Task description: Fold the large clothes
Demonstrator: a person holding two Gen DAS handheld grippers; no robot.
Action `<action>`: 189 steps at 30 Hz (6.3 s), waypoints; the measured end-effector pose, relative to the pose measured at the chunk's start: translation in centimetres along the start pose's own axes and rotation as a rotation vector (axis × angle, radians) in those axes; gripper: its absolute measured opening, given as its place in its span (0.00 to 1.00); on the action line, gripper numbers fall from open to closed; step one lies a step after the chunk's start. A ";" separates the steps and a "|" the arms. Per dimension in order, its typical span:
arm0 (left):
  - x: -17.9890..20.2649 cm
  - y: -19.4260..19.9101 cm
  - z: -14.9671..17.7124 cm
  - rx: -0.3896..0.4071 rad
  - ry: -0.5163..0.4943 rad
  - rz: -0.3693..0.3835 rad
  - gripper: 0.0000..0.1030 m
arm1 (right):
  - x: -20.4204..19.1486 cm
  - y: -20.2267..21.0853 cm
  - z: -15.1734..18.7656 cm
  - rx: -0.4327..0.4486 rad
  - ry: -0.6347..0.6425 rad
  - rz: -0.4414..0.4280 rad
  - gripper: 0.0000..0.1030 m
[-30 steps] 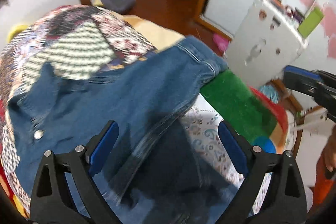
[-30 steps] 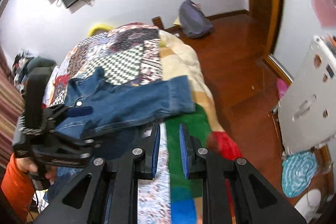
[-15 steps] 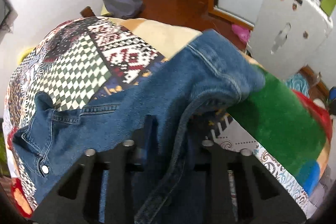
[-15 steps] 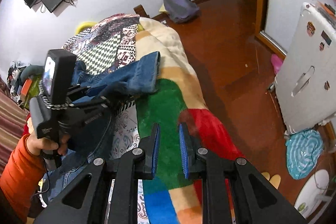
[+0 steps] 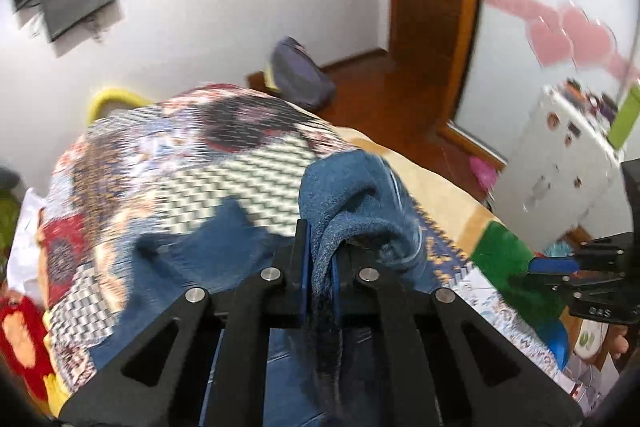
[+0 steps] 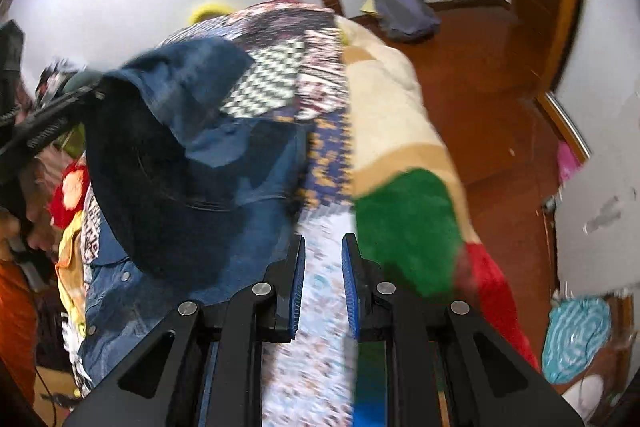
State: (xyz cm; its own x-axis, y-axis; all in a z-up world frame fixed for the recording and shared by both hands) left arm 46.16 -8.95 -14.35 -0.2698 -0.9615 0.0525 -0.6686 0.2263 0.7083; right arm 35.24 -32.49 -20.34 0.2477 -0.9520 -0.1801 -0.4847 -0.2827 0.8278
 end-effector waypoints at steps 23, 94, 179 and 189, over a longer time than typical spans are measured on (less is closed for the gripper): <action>-18.9 0.1 20.8 -0.241 0.370 -0.116 0.24 | -9.7 -10.5 -0.2 -0.161 0.419 0.230 0.14; -36.1 -6.3 19.6 -0.261 0.729 -0.139 0.19 | -5.2 -17.8 -8.9 -0.082 0.136 0.019 0.16; -19.2 17.0 28.8 -0.113 0.613 -0.217 0.94 | -10.8 2.7 7.4 -0.025 0.259 0.073 0.83; -17.0 15.0 37.3 -0.276 0.792 -0.137 0.94 | -8.4 0.3 13.7 -0.088 0.068 -0.045 0.83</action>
State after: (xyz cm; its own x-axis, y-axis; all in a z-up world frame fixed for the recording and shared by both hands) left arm 14.88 16.61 -30.82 0.4348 -0.8264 0.3578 -0.4391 0.1523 0.8854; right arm 21.57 -26.23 -25.84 0.3253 -0.9275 -0.1843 -0.3973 -0.3109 0.8634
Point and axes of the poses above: each gripper's, at about its wrist camera, not at the fingertips, and y roughly against the way its jaws point, x to its right, z to its underside, the point moved 6 cm from there along -y, roughly the way its jaws point, and after that the axes turned 9 degrees about y, right-handed, at the moved point
